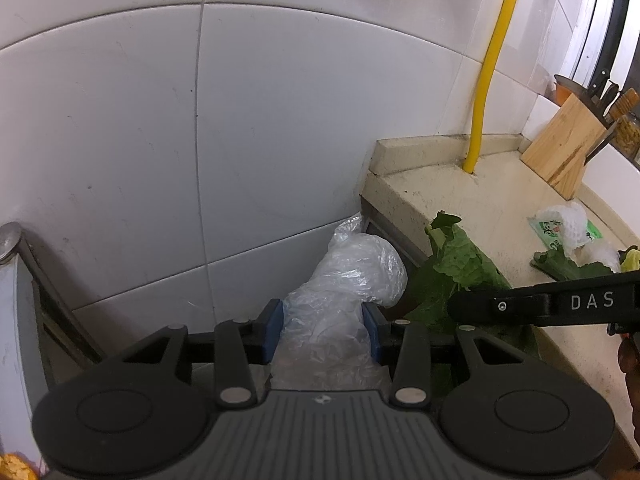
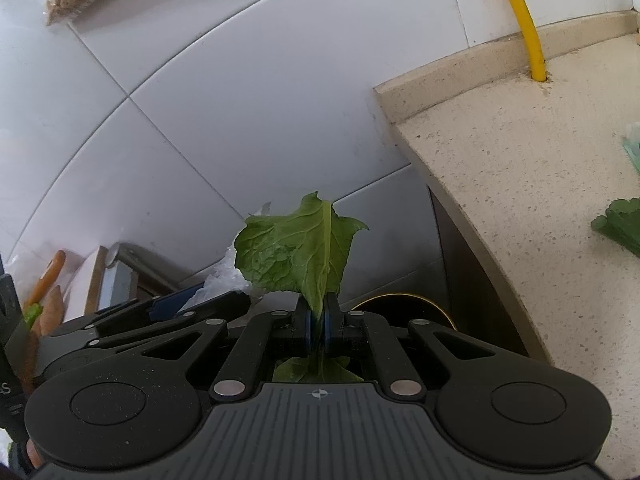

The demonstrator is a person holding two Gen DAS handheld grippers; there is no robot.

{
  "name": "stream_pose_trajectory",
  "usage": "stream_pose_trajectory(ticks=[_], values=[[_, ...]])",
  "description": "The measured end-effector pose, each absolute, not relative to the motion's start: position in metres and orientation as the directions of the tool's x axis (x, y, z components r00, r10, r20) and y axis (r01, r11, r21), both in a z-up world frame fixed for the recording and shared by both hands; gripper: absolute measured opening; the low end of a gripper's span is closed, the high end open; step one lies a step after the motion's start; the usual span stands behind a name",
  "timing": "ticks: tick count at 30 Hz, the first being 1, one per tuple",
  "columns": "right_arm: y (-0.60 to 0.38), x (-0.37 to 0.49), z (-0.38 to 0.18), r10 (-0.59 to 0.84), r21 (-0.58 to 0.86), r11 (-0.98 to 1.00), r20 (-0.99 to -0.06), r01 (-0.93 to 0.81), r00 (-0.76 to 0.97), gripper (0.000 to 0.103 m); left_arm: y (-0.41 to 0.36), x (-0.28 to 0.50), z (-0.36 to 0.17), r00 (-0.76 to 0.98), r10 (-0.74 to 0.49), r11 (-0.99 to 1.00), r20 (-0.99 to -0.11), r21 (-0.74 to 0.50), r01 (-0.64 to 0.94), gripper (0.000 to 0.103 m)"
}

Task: Collect trash
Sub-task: 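Lower the held bag and leaf over the bin opening with both tools, then open the right tool to drop the green leaf while the left tool releases the bag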

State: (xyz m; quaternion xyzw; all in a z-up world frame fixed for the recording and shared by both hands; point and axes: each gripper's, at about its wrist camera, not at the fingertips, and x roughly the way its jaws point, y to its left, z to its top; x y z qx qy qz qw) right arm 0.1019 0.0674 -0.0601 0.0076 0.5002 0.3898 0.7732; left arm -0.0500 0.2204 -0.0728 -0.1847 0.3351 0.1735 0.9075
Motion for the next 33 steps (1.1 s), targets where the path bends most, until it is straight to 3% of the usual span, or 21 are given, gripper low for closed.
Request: stream_pose_trajectory(ticks=[8,19,33], values=[[0.0684,0.1034,-0.0633,0.604,0.4,0.699,-0.774,-0.592,0.19,0.01,0.2211,-0.0491,-0.074,0.713,0.192,0.873,-0.674,-0.214,-0.438,0.036],[0.0679,0.1029,-0.0671,0.596,0.396,0.702,-0.781,-0.592,0.185,0.021,0.2216,-0.048,-0.0757,0.702,0.192,0.872,-0.686,-0.208,-0.442,0.039],[0.0668,0.1045,-0.0666,0.594,0.395,0.708,-0.781,-0.586,0.191,0.021,0.2229,-0.0468,-0.0779,0.691,0.187,0.874,-0.698,-0.204,-0.441,0.042]])
